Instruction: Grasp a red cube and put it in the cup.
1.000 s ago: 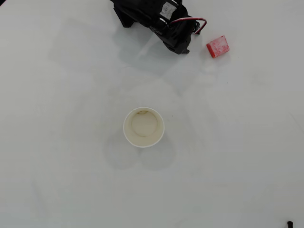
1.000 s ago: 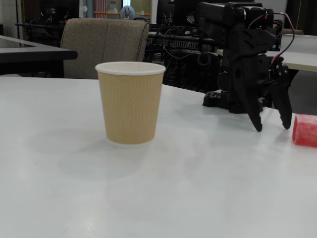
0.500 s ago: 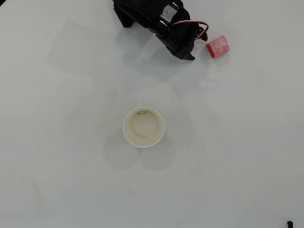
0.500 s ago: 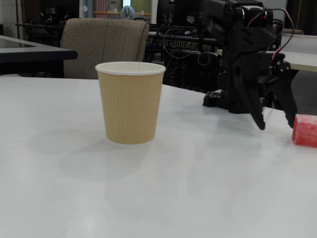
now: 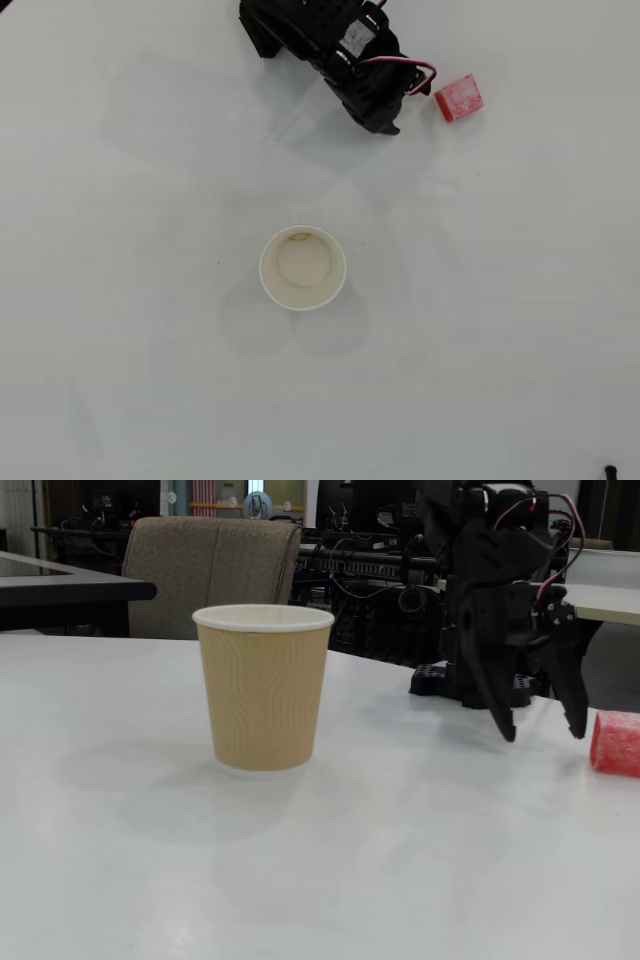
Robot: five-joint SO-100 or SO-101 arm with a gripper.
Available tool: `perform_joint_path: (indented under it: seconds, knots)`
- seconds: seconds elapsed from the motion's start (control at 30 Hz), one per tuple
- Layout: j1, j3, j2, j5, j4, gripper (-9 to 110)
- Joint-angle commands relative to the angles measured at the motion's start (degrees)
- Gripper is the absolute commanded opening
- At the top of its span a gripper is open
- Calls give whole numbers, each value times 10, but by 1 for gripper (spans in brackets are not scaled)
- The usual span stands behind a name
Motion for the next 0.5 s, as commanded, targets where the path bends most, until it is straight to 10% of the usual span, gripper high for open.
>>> perform_joint_path:
  seconds: [0.0,0.47]
  knots:
    - [4,-56,-28,11,-14,24]
    - [-39,-98,-98,31,-21,24]
